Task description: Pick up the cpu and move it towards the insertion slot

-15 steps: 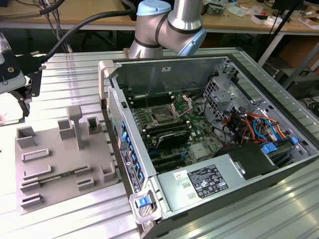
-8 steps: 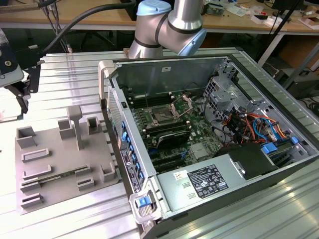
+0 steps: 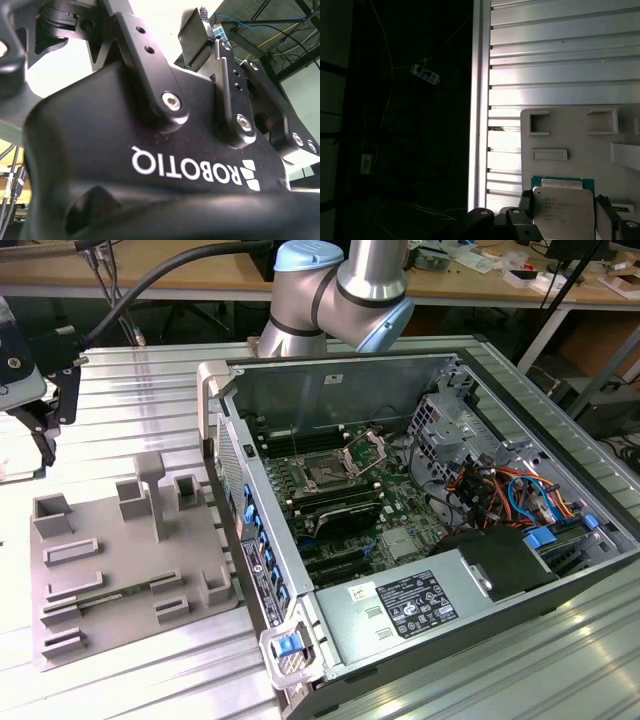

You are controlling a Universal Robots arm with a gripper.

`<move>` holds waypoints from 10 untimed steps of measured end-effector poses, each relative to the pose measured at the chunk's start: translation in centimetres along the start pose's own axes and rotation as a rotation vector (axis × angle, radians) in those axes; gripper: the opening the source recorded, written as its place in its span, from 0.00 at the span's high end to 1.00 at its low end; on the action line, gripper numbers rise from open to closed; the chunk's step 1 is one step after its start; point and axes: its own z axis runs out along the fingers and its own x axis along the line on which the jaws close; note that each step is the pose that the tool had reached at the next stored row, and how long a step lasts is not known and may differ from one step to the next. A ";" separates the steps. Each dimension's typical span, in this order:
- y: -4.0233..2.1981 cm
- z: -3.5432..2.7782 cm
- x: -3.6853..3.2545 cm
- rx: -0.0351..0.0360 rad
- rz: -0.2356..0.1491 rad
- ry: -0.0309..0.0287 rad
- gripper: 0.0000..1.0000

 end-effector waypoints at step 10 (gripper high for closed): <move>0.01 -0.25 0.00 -0.0001 0.000 -0.0001 0.45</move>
